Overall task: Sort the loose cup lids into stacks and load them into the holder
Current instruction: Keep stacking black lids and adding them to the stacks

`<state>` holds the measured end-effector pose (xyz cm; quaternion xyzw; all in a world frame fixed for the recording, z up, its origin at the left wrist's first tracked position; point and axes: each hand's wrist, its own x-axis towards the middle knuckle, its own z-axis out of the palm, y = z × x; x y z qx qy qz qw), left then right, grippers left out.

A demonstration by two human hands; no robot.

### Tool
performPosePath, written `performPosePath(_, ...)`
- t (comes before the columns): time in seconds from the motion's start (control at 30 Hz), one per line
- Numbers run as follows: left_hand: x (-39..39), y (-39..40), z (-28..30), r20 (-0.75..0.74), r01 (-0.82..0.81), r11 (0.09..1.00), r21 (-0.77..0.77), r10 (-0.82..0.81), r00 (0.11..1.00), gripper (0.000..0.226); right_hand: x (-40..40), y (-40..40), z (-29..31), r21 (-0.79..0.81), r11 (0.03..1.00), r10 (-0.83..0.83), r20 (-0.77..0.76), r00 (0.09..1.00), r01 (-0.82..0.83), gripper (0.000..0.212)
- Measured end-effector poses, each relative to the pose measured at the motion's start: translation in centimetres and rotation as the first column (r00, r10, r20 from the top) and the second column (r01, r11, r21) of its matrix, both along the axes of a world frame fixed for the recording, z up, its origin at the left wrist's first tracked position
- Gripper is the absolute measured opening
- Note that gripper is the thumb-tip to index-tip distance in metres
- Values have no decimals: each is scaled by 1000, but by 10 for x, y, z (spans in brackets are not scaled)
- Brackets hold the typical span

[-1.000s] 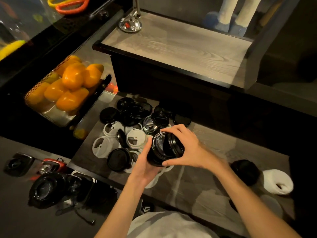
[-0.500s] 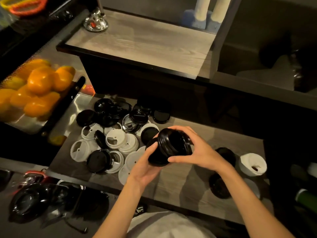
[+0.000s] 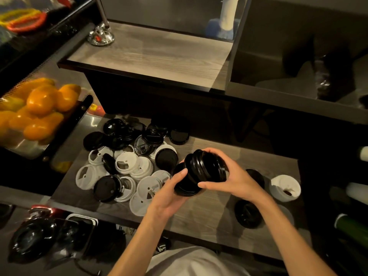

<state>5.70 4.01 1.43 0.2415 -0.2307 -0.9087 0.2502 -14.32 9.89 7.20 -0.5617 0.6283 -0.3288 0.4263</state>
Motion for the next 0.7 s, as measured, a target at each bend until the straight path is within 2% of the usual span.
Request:
performPosePath(0.13,-3,5,1,-14,8,999,-31,-9,1000,83,-5,4,-2,17,1000,-15,68,998,14,80)
performPosePath(0.43,-8,9,7,91,44,986,-158,-30,995,69,-11,9,-3,61,997,-58,279,959,43,68)
performPosePath(0.57,-11,12,7,57,3,994,-108,4,998,56,-11,8,-4,61,995,-88,247,965,75,72)
performPosePath(0.7,-15,15,7,46,-37,997,-68,40,998,38,-14,7,-8,60,998,-44,167,985,35,76)
